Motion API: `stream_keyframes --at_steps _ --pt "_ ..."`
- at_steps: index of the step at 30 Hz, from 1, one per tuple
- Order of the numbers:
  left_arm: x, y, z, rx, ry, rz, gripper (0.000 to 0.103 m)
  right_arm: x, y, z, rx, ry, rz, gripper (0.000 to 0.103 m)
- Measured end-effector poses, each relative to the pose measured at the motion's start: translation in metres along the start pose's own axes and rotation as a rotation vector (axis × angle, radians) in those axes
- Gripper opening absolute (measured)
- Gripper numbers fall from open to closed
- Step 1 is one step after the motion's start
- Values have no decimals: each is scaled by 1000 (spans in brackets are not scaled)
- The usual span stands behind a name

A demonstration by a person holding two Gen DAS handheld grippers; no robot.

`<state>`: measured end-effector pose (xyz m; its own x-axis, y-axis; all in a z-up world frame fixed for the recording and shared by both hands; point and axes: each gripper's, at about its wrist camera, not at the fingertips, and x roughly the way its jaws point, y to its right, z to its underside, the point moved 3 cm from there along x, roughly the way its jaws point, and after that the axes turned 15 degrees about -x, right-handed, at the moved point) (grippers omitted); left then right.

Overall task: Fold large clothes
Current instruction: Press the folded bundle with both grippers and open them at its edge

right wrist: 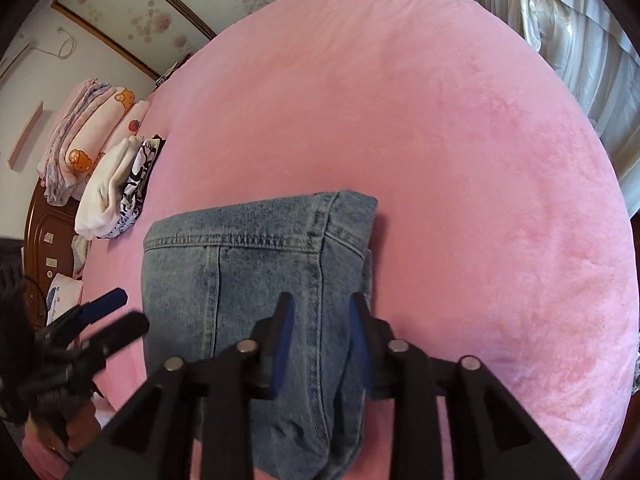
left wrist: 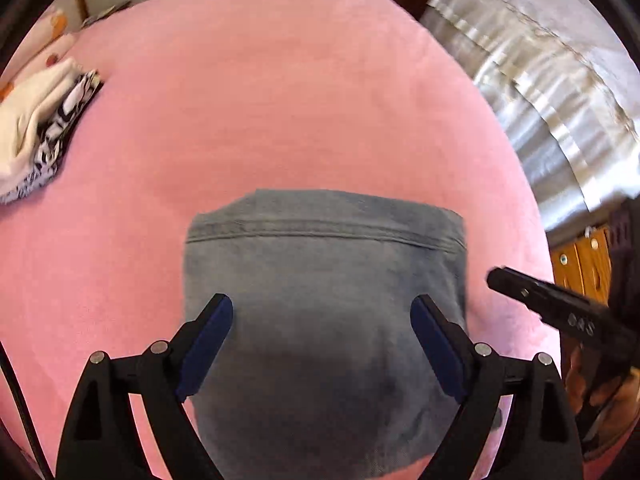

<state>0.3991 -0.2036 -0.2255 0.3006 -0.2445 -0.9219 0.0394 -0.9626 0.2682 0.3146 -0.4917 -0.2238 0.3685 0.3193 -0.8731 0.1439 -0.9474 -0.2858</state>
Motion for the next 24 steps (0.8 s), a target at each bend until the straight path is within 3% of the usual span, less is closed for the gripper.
stream_keyframes --at_steps 6,14,20,24 --pt "15 -31 -7 -93 -53 1 89 17 -11 -7 6 -35 0 30" --pt "1 -100 39 -205 -137 -1 89 13 -16 31 86 -133 -41 40" --pt "13 -130 69 -276 -268 132 89 2 -10 66 167 -195 -80 46" --pt "29 -131 82 -248 -328 176 89 5 -9 87 193 -261 -103 47"
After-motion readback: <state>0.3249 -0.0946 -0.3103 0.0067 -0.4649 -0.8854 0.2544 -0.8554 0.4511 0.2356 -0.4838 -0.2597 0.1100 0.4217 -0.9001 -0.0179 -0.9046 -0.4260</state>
